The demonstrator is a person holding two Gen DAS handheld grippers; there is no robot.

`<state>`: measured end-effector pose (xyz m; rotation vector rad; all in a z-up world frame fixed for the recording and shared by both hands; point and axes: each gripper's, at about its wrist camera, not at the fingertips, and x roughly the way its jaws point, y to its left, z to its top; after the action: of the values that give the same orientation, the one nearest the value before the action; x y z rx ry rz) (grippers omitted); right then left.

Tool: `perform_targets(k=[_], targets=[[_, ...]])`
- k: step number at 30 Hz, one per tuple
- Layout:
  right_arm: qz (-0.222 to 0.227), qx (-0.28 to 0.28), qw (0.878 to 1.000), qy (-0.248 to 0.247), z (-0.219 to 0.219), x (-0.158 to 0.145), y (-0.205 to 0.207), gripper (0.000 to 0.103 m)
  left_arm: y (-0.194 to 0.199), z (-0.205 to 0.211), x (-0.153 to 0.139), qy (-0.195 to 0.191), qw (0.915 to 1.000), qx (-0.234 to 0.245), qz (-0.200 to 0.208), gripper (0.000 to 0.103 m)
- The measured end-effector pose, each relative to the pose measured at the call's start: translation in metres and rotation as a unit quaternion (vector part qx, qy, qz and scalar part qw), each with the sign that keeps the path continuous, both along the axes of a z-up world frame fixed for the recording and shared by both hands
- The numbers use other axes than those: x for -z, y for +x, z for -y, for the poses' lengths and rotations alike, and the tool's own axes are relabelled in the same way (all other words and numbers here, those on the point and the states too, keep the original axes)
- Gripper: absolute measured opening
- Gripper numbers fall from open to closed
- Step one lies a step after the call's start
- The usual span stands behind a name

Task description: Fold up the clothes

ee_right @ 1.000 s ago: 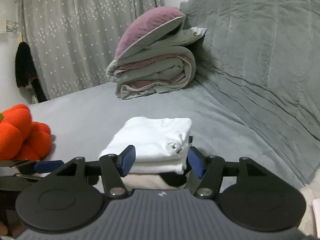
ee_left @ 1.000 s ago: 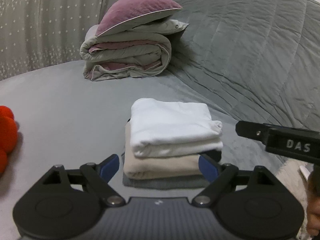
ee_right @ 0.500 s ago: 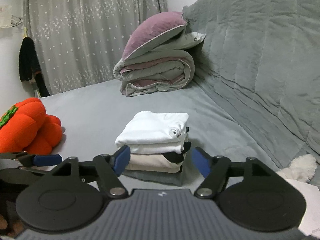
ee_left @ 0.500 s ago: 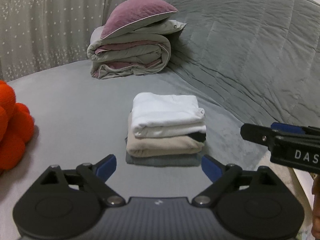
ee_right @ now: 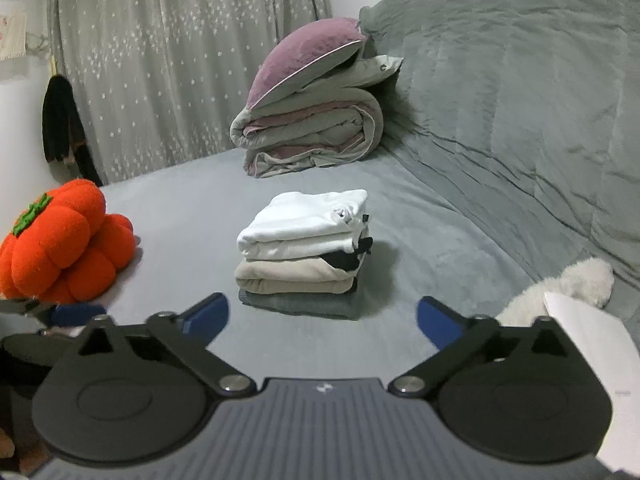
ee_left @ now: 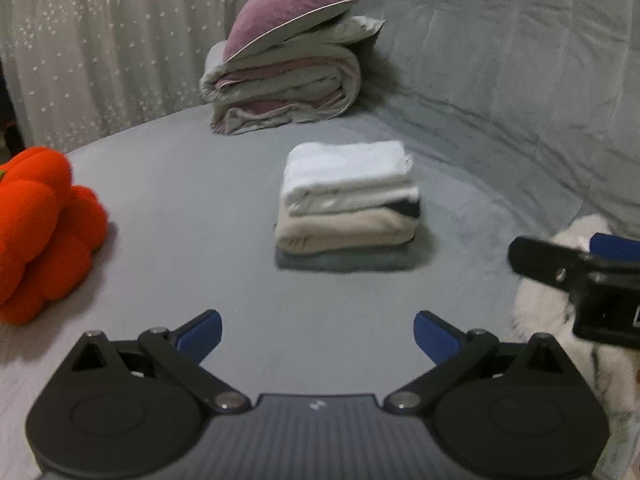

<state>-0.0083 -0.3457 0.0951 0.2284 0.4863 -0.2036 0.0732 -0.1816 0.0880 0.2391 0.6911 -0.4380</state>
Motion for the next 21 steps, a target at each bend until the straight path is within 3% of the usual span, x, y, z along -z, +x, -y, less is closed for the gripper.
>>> perform_targets(k=[3, 6, 12, 17, 21], targets=[[0.014, 0.013, 1.0, 0.022, 0.002, 0.018, -0.008, 0.103, -0.004, -0.005, 0.01, 0.002, 0.9998, -0.015, -0.009, 0.102], [-0.008, 0.028, 0.999, 0.037, 0.003, 0.038, -0.005, 0.103, -0.003, -0.011, 0.023, 0.004, 0.9992, -0.035, -0.019, 0.102], [-0.023, 0.025, 0.999, 0.017, -0.004, 0.05, 0.003, 0.103, 0.0, -0.016, 0.041, -0.006, 0.9975, -0.067, -0.022, 0.102], [-0.066, 0.011, 0.998, 0.013, -0.009, 0.064, 0.005, 0.103, -0.003, -0.012, 0.044, -0.006, 0.9976, -0.067, -0.019, 0.102], [-0.054, 0.026, 0.998, 0.001, -0.008, 0.064, -0.004, 0.103, -0.009, -0.008, 0.044, -0.004, 0.9981, -0.061, -0.008, 0.102]])
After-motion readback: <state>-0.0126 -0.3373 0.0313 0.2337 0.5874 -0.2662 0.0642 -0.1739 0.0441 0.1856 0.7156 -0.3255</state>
